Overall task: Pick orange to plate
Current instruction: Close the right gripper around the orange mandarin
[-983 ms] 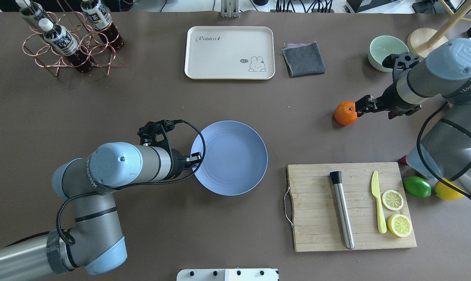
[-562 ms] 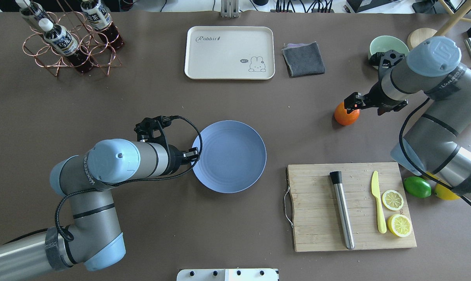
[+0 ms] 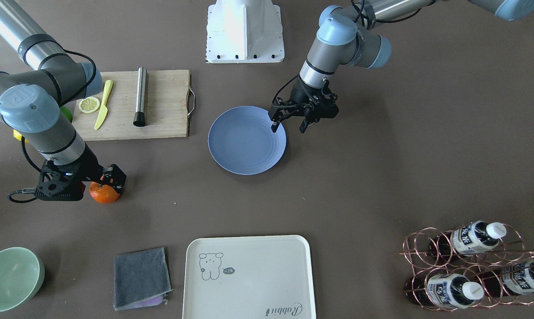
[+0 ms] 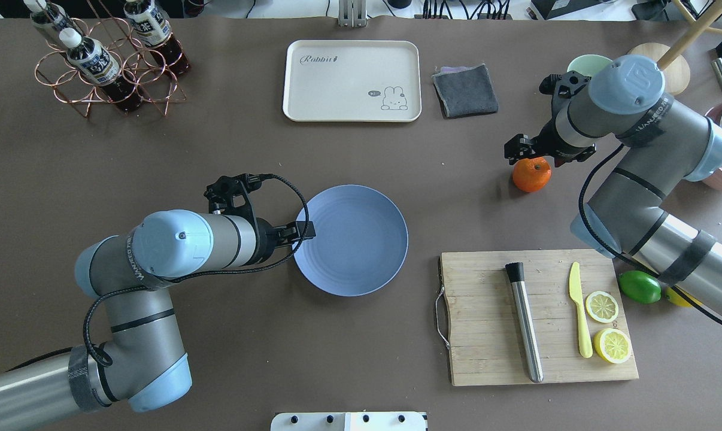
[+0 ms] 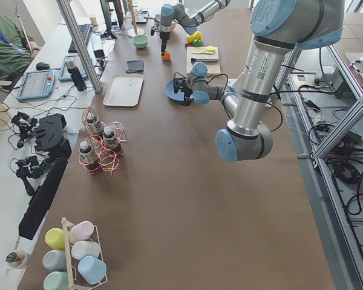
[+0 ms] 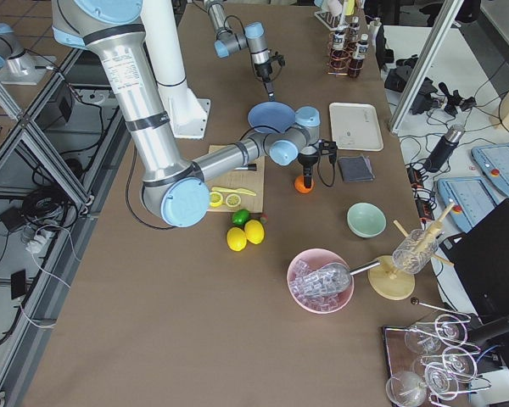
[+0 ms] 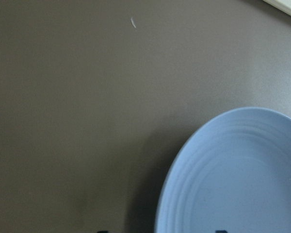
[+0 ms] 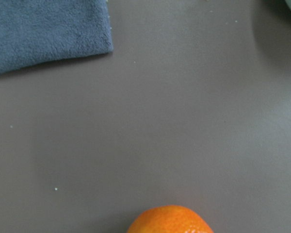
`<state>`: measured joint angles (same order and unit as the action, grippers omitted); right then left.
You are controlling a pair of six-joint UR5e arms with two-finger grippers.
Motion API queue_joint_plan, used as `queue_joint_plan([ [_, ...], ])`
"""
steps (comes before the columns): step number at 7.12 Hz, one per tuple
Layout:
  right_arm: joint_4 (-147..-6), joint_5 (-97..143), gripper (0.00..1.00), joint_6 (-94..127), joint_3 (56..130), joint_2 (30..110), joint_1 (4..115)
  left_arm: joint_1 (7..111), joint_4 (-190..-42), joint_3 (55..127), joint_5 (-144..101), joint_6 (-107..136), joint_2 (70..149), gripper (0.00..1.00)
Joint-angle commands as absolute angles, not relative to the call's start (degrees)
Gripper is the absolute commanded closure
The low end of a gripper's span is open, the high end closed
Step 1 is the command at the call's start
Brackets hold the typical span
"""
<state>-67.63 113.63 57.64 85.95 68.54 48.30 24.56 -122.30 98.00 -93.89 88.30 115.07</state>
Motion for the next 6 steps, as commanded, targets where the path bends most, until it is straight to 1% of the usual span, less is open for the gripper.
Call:
queue_joint_plan([
  [1,-63.02,112.06,0.0,59.85,82.35,68.38,46.76,24.61,-122.43,98.0,-93.96,88.33,114.96,0.02],
  [2,-63.02,112.06,0.35,60.72,82.88,68.29,46.76,24.61,-122.61,97.91,-94.04,88.24,114.87,0.02],
  [3,-63.19,112.76,0.99,62.04,83.58,68.38,47.37,24.61,-122.69,98.0,-94.04,88.24,114.87,0.02],
  [4,-65.28,115.63,1.0,62.14,86.02,68.29,49.55,24.78,-122.61,98.35,-94.22,88.24,115.05,0.02],
  [5,-72.0,118.1,1.0,62.23,90.92,66.81,51.31,26.0,-122.35,99.13,-94.65,88.16,115.31,0.02],
  [6,-82.77,118.04,1.0,62.49,94.62,61.92,51.24,28.89,-122.17,99.75,-96.49,85.8,114.88,0.02],
])
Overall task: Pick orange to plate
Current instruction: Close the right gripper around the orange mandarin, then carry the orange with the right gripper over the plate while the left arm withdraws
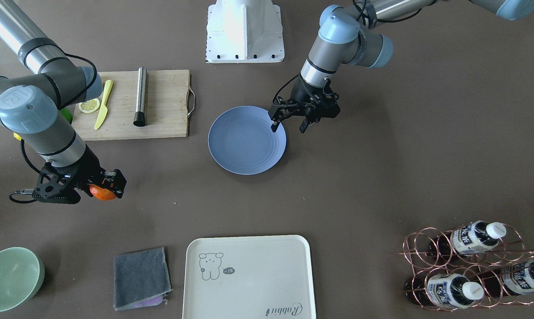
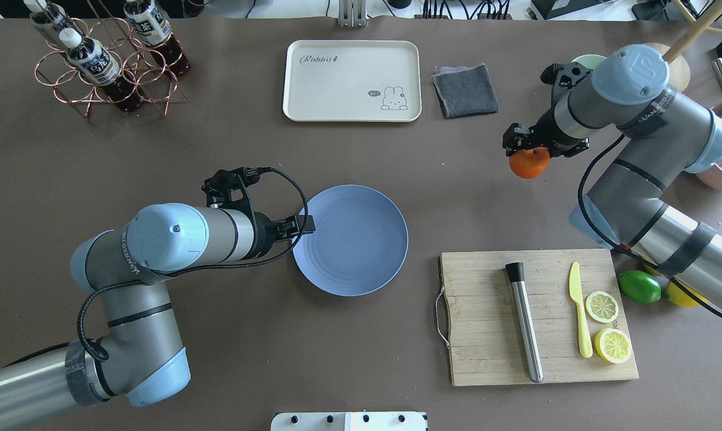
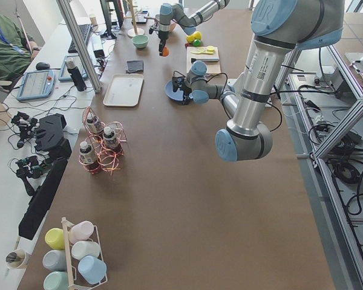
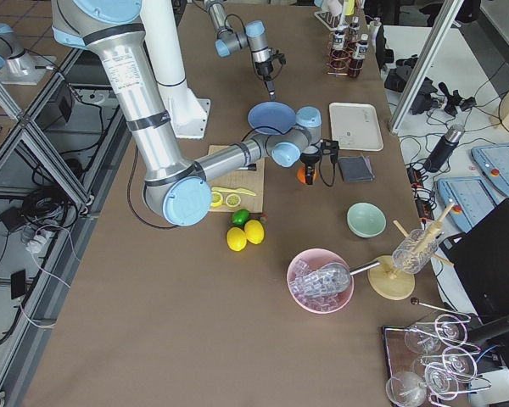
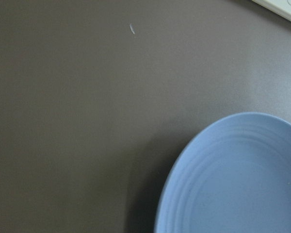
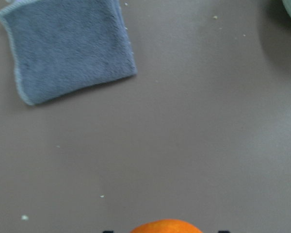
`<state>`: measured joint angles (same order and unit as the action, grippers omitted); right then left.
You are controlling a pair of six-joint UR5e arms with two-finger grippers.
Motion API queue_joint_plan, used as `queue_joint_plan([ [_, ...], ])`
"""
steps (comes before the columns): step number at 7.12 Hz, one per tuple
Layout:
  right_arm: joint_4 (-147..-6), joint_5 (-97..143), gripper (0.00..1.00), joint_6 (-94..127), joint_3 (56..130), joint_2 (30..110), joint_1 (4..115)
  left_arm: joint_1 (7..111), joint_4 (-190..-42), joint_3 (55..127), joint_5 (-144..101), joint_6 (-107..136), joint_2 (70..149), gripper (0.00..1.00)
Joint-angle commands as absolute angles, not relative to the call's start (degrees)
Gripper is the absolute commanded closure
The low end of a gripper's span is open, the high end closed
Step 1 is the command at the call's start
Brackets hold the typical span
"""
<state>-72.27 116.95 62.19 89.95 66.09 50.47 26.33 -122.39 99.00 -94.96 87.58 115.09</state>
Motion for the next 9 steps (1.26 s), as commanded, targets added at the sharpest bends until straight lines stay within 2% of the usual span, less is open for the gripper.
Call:
queue_joint_plan([
  [1,-85.66,117.08,1.0,66.49,95.88,58.83,48.8,32.31,-121.99,101.23,-97.29,76.56,112.7,0.02],
  [4,-85.69,105.24,1.0,81.45,97.9,54.07,36.95,46.87,-121.2,103.52,-109.45,58.5,106.1,0.02],
  [5,-85.69,102.33,1.0,83.13,97.82,52.75,33.09,50.41,-121.2,107.54,-109.86,46.79,100.52,0.02],
  [6,-85.43,99.17,1.0,83.58,97.74,52.04,29.04,51.41,-121.55,111.67,-109.6,45.1,95.33,0.02],
  [7,-85.43,96.97,1.0,85.06,97.13,50.47,25.44,52.9,-121.73,110.75,-109.6,45.26,95.01,0.02],
  [9,-81.78,92.66,1.0,84.29,90.66,47.65,22.51,55.01,-121.64,111.62,-110.04,44.91,89.76,0.02],
])
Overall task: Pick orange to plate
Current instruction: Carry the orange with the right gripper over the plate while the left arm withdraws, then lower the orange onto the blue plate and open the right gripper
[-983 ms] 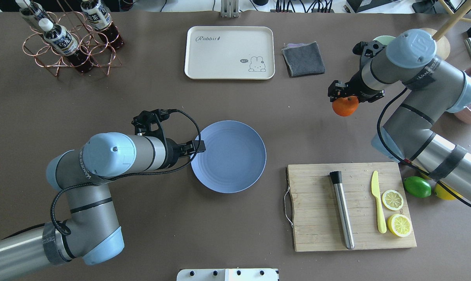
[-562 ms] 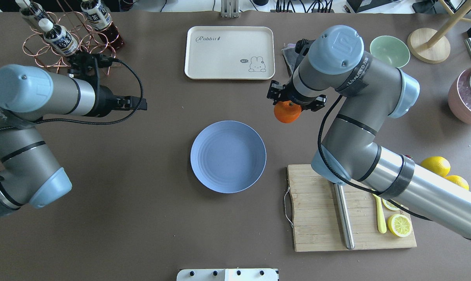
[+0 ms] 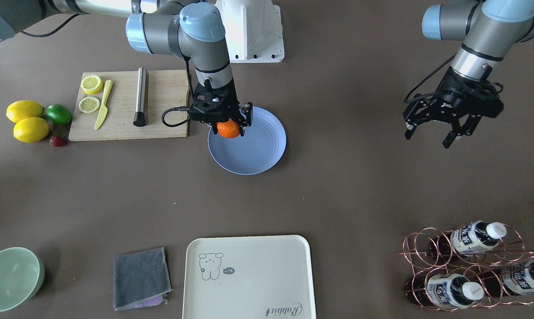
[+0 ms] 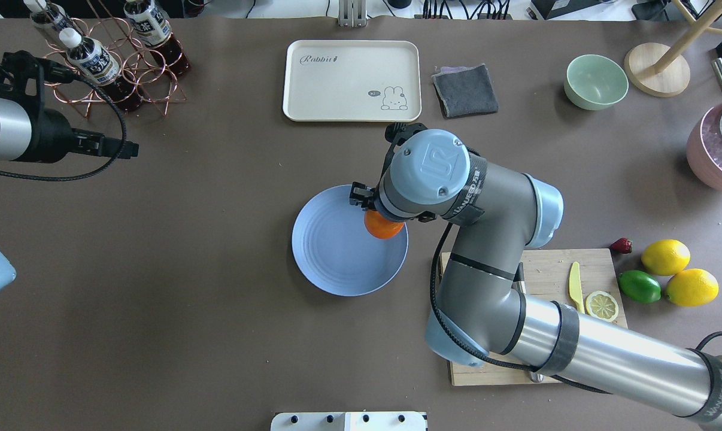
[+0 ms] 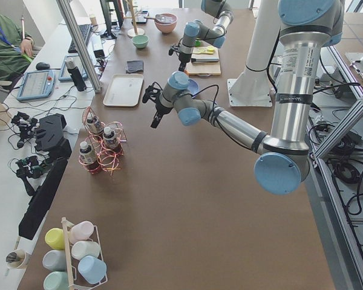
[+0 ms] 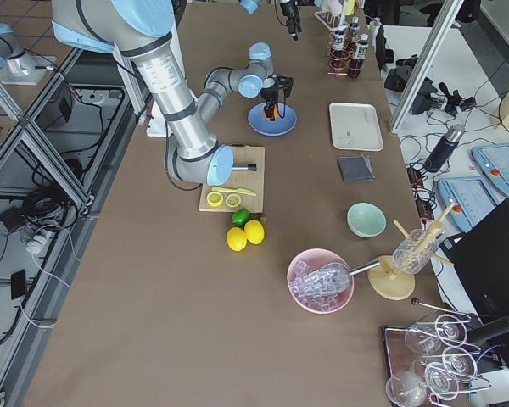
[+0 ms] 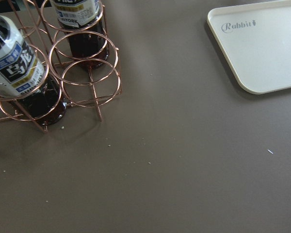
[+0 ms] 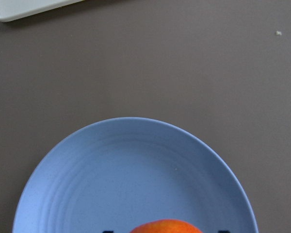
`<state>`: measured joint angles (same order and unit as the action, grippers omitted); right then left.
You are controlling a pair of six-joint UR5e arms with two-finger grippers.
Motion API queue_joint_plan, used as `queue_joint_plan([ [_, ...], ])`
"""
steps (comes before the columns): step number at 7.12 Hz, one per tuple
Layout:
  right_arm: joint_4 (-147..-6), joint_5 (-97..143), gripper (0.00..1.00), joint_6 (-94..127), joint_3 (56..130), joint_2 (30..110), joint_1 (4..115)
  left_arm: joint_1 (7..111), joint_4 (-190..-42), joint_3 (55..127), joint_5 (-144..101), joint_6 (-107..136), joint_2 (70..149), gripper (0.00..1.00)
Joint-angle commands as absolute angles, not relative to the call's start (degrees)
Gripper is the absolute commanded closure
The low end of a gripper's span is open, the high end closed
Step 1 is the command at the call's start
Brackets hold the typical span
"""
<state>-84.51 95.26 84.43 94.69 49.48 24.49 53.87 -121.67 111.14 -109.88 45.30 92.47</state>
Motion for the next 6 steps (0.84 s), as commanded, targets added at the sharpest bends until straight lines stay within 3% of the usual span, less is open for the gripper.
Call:
queue_joint_plan([
  [1,-76.6,92.46,1.0,84.03,86.53,47.38,21.8,55.28,-121.64,111.8,-110.04,44.74,87.74,0.02],
  [3,-76.11,92.11,1.0,81.67,85.61,47.29,21.62,55.81,-121.64,112.06,-110.13,44.82,86.75,0.02],
  [4,-76.2,91.94,0.93,80.61,85.61,47.29,21.71,55.81,-121.64,112.06,-110.13,44.74,86.57,0.02],
  [5,-76.46,91.06,0.01,80.6,85.61,47.29,21.71,55.81,-121.73,111.54,-110.13,44.74,86.57,0.02],
  [6,-76.64,90.71,0.0,80.51,85.61,47.02,21.97,55.72,-121.73,111.36,-110.13,44.74,86.57,0.02],
])
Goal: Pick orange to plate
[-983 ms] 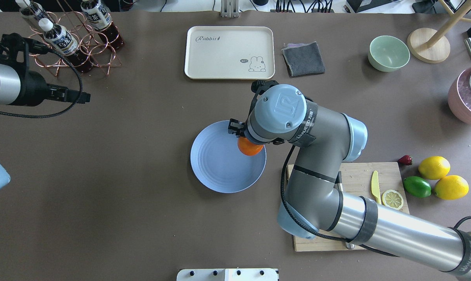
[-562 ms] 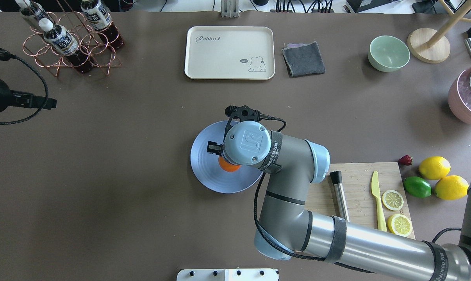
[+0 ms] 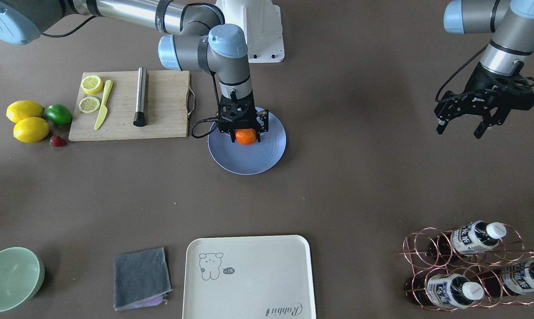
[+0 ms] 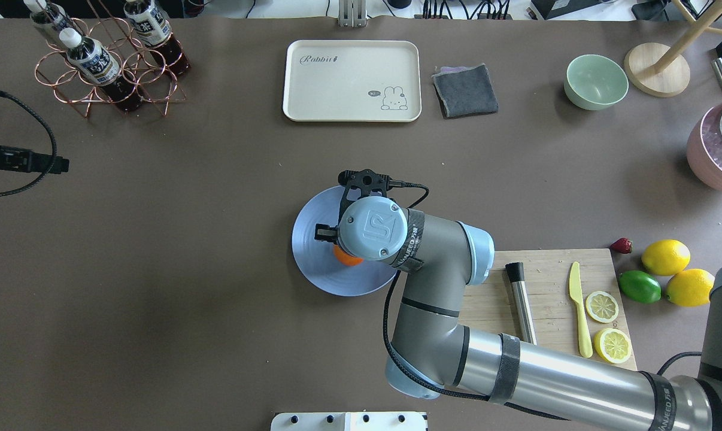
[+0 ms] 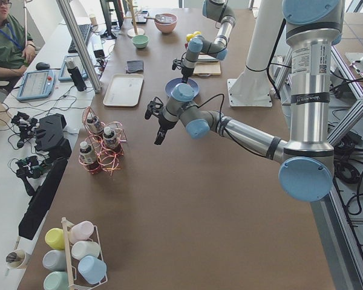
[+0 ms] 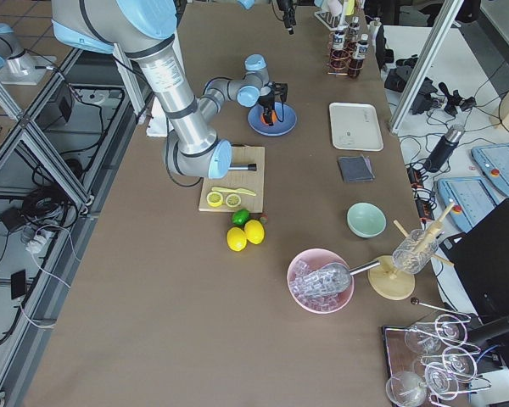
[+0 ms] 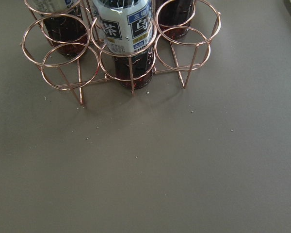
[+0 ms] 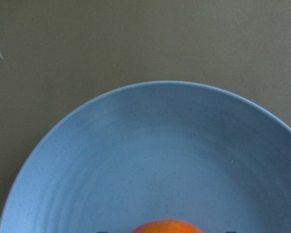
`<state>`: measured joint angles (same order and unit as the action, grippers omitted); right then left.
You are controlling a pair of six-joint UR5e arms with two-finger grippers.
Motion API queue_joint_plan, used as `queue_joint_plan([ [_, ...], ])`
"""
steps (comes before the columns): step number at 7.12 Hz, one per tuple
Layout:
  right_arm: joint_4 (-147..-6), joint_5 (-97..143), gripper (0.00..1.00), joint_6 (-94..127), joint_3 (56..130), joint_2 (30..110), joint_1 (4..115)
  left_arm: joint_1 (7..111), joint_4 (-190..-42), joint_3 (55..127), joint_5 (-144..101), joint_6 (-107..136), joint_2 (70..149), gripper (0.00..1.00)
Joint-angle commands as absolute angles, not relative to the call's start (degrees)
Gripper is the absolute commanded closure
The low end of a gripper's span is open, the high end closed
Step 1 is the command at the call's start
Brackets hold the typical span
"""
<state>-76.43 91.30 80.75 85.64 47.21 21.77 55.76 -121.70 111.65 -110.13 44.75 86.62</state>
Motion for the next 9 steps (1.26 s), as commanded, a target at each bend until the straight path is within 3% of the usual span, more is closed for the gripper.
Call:
queue_joint_plan([
  [1,-76.9,91.14,0.0,79.64,85.78,46.85,22.84,55.81,-121.73,111.36,-110.13,44.74,86.57,0.02],
  [3,-82.76,97.25,0.0,79.63,87.18,43.09,26.96,55.81,-121.47,110.83,-110.13,44.65,86.22,0.02],
  [6,-100.21,106.39,0.0,77.37,100.67,43.85,34.15,60.44,-121.29,112.76,-116.31,44.21,81.31,0.02],
  [7,-106.72,108.7,0.0,69.6,105.16,47.34,37.76,65.17,-121.29,112.76,-118.89,37.42,78.69,0.02],
  [9,-107.31,117.62,0.0,46.64,111.24,61.97,52.73,74.14,-119.19,111.37,-123.01,18.61,74.55,0.02],
])
